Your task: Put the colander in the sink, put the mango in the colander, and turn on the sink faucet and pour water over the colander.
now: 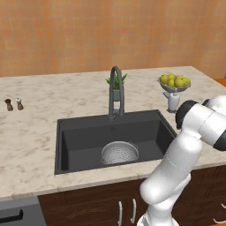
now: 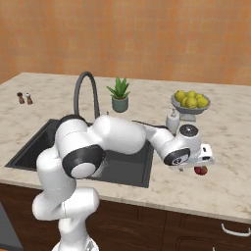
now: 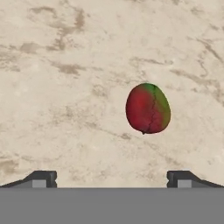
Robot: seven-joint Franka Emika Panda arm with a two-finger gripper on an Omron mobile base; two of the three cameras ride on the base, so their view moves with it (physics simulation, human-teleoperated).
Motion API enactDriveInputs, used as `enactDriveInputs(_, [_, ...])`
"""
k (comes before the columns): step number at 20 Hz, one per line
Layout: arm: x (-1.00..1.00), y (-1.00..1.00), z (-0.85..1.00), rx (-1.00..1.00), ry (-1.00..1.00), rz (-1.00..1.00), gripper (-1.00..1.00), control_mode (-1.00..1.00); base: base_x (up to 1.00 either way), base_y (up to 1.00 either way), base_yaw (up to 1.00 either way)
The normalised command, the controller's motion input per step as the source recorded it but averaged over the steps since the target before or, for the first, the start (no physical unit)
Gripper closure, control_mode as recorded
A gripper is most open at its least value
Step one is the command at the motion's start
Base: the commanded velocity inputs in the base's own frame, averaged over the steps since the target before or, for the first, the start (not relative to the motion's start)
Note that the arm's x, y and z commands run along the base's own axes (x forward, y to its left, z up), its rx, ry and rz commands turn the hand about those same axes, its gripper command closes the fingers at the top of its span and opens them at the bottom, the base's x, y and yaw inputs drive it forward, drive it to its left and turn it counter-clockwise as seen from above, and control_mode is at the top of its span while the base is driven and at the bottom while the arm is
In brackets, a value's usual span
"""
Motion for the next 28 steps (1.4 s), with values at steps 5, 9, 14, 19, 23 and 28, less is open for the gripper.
enactDriveInputs(5, [0.22, -0.22, -0.10, 0.00, 0.03, 0.01, -1.00, -1.00, 0.00, 0.00, 0.00])
enactDriveInputs(9, [0.27, -0.28, -0.10, 0.00, 0.03, 0.01, -1.00, -1.00, 0.00, 0.00, 0.00])
enactDriveInputs(14, [0.23, -0.34, -0.02, 0.00, 0.01, 0.00, -1.00, -1.00, 0.00, 0.00, 0.00])
enactDriveInputs(19, [0.20, -0.39, 0.02, 0.00, 0.00, 0.00, -1.00, -1.00, 0.00, 0.00, 0.00])
enactDriveInputs(23, [0.20, -0.32, 0.07, 0.01, 0.02, 0.00, -1.00, -1.00, 0.00, 0.00, 0.00])
enactDriveInputs(28, [0.24, -0.27, 0.00, 0.03, 0.10, 0.00, -1.00, -1.00, 0.00, 0.00, 0.00])
